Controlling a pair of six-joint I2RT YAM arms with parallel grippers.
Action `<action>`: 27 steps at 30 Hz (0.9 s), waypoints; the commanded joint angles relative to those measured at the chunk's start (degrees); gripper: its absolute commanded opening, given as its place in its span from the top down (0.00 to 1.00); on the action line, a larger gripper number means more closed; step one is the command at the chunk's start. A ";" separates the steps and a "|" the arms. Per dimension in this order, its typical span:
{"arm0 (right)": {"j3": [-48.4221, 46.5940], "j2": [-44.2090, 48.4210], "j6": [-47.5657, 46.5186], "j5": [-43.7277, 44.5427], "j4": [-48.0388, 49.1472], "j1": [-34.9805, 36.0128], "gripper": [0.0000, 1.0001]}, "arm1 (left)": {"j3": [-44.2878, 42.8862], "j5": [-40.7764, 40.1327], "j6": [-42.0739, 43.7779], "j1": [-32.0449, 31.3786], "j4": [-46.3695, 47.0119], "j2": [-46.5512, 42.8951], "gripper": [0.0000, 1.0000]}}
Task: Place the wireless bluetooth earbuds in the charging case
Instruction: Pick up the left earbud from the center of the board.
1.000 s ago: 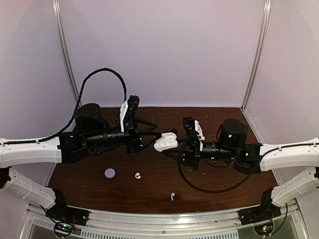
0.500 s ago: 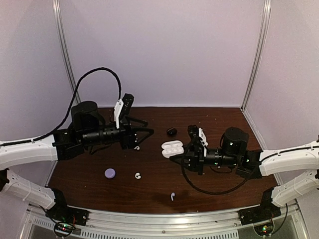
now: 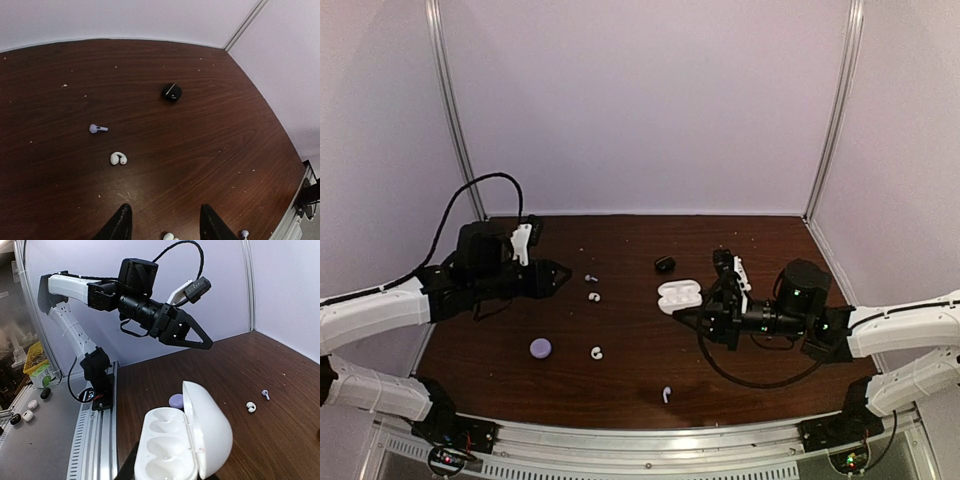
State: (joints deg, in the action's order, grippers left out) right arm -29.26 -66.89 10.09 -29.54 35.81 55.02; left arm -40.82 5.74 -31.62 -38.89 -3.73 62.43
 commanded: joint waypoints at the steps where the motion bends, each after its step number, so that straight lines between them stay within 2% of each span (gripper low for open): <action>1: 0.61 0.72 0.84 -0.31 1.74 -0.45 0.96 | -2.13 3.89 2.40 3.38 -3.69 6.85 0.56; 5: 1.01 2.04 0.96 0.00 0.35 -0.53 0.96 | -3.76 14.33 8.96 2.98 -7.31 15.12 0.65; 7: 1.14 2.77 1.20 0.27 -0.20 -0.66 0.96 | -3.83 15.12 9.58 1.97 -9.92 17.17 0.66; 15: 1.49 3.58 1.27 0.67 -1.10 -0.62 0.96 | 9.04 12.74 -5.71 -1.79 1.79 10.09 0.72; 27: 1.52 3.85 0.86 0.85 -1.49 -0.62 0.95 | 8.42 11.49 -12.32 -6.24 9.69 18.69 0.74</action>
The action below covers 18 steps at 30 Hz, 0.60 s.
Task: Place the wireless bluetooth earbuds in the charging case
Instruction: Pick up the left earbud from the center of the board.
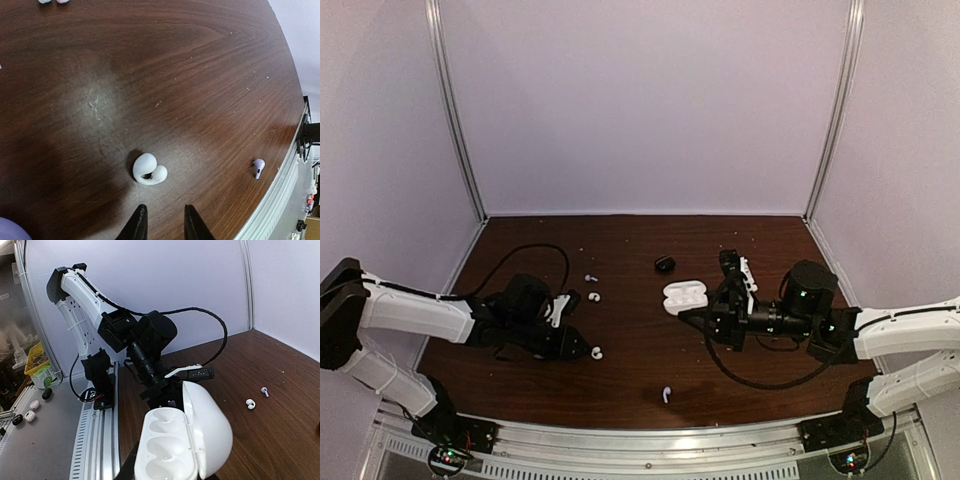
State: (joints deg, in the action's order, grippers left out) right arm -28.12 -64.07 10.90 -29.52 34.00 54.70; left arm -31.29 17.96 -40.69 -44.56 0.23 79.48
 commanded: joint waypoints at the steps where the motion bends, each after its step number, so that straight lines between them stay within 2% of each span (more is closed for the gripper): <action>1: 0.39 1.20 0.01 0.90 0.16 -0.25 0.95 | -1.33 -0.79 -3.39 -0.61 5.77 2.17 0.75; 18: 0.75 2.79 -1.13 1.70 -1.52 -0.29 0.94 | -4.05 -2.55 -4.53 -1.46 4.43 9.44 0.78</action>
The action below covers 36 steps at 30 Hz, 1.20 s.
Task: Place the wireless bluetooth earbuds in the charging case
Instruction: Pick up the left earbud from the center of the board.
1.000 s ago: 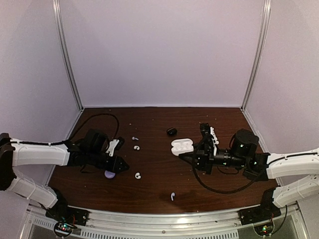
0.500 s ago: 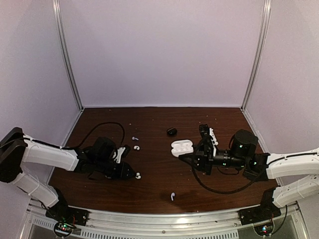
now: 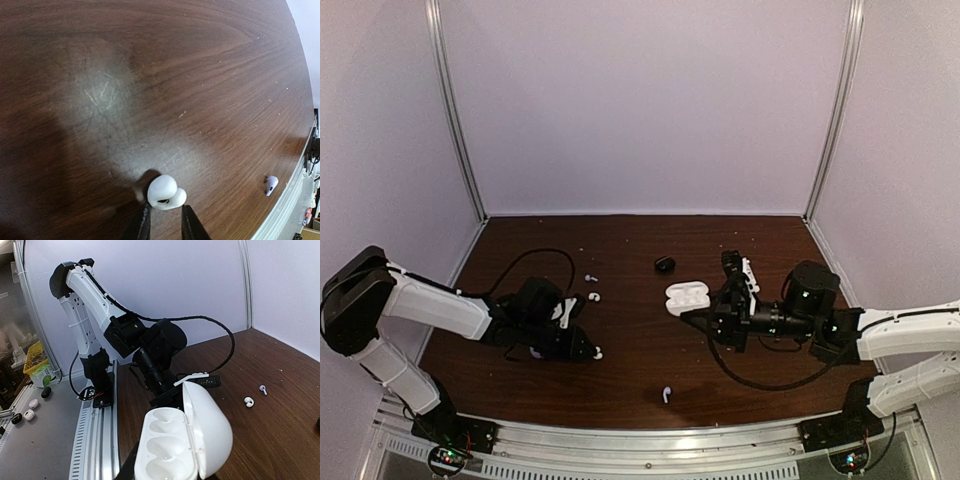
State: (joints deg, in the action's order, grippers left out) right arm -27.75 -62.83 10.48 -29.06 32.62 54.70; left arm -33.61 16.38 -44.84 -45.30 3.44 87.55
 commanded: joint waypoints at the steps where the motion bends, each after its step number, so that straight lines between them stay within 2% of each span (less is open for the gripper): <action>1: 0.43 1.56 -0.80 1.31 -0.12 -0.37 0.94 | -1.87 -1.12 -0.37 -0.82 1.03 1.71 0.78; 12: 0.34 2.01 -1.30 1.38 -0.54 -0.53 0.93 | -5.74 -1.49 1.16 -1.74 0.14 7.17 0.79; 21: 0.08 2.41 -1.86 1.52 -1.57 -0.65 0.93 | -7.59 -1.79 2.78 -2.55 -1.44 8.11 0.78; 31: 0.40 2.99 -3.36 0.17 -1.94 -0.82 0.92 | -8.63 -6.17 5.87 -2.75 -6.10 3.30 0.94; 36: 1.02 3.90 -4.88 -1.70 -1.71 -0.86 0.91 | -9.52 -8.25 13.03 -2.85 -8.07 -2.58 0.99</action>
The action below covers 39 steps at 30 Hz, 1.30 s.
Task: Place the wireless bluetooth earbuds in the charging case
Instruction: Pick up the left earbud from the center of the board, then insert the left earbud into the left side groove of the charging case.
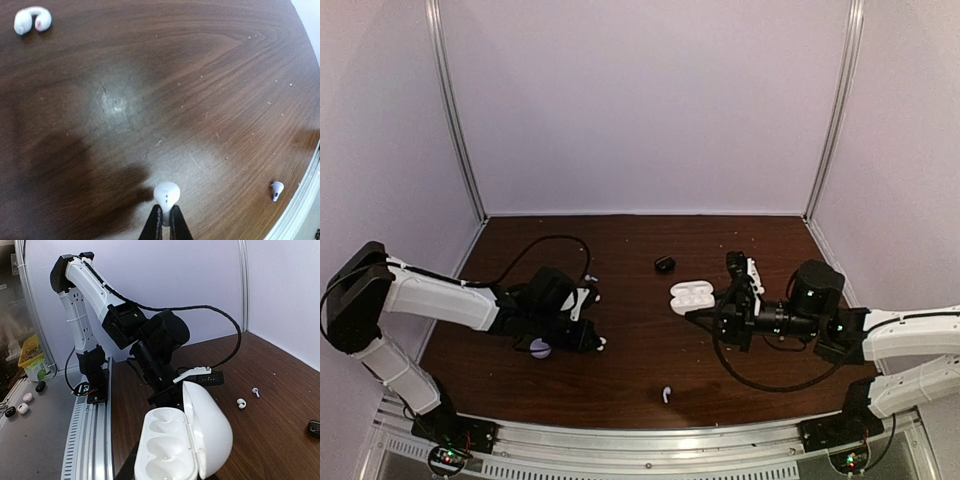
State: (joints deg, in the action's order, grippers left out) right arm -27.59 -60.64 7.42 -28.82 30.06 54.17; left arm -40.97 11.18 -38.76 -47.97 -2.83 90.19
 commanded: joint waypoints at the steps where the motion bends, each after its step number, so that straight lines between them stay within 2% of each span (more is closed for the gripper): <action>1: 0.94 1.90 -2.33 -2.35 0.73 -0.30 0.91 | -2.47 -3.50 8.24 -0.22 -2.25 -6.96 1.00; 4: 1.08 2.36 -4.05 -4.34 0.12 -0.30 0.92 | -3.77 -3.73 17.03 -1.00 -3.05 -13.08 1.00; 9: 0.59 2.12 -9.67 -11.43 -1.91 -0.14 0.98 | -6.31 1.57 30.18 -3.55 -3.35 -24.49 1.00; 14: -0.01 1.27 -13.25 -14.04 -3.35 0.35 0.99 | -8.99 4.88 38.87 -9.36 -4.60 -29.55 1.00; 20: -2.28 -1.59 -15.97 -12.27 -7.67 1.88 1.00 | -14.94 4.11 45.29 -16.12 -8.51 -27.32 1.00; 25: -4.14 -3.59 -15.43 -11.03 -8.77 2.55 1.00 | -19.88 4.16 48.58 -19.89 -11.56 -21.89 1.00; 31: -5.47 -5.20 -14.51 -11.26 -8.92 3.02 1.00 | -22.49 8.44 49.03 -20.91 -12.75 -17.54 1.00; 39: -6.53 -6.70 -13.30 -11.44 -8.19 3.48 1.00 | -24.78 6.30 48.54 -21.99 -14.85 -13.32 1.00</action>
State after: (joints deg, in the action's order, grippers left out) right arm -32.01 -66.81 -7.07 -40.29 20.73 57.23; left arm -63.26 17.82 9.17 -69.47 -17.28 75.57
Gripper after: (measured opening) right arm 0.232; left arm 0.028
